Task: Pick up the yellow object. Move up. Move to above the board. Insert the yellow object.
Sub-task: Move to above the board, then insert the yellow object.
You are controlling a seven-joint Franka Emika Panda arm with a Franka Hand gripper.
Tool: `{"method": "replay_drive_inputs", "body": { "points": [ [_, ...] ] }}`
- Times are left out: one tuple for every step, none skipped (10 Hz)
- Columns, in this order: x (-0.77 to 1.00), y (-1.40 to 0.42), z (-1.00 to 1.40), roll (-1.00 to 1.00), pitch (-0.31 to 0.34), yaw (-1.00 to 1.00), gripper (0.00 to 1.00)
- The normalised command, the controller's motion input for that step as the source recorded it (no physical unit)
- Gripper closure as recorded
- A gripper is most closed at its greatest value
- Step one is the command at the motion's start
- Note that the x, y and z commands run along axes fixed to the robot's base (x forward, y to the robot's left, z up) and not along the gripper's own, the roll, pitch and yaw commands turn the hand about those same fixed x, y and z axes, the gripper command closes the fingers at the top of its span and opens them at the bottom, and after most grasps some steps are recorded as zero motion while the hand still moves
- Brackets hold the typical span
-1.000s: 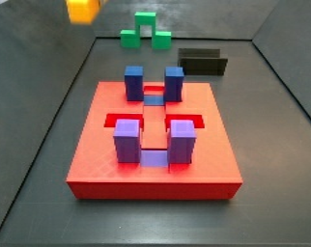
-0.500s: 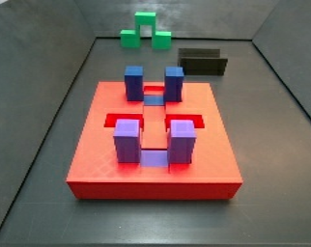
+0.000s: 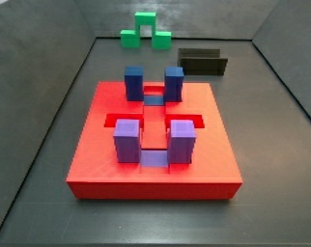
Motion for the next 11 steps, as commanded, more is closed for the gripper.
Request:
{"method": "replay_drive_inputs", "body": {
  "points": [
    [0.92,-1.40,0.24,0.00,0.131,0.00,1.00],
    [0.95,-1.40,0.23,0.00,0.121,0.00,1.00],
    [0.55,-0.74,0.12,0.03,0.158,0.01,1.00],
    [0.34,-0.39,0.08,0.04,0.151,0.00,1.00],
    [0.15,-0.19,0.06,0.04,0.069,0.01,1.00],
    [0.02,0.00,0.00,-0.01,0.000,0.00,1.00],
    [0.02,0.02,0.00,-0.02,0.000,0.00,1.00],
    [0.18,0.05,0.00,-0.03,-0.007,0.00,1.00],
    [0.44,0.04,-0.17,-0.09,-0.139,0.00,1.00],
    [0.41,0.00,-0.36,-0.10,-0.250,0.00,1.00],
    [0.22,0.00,-0.54,-0.07,-0.336,-0.01,1.00]
  ]
}}
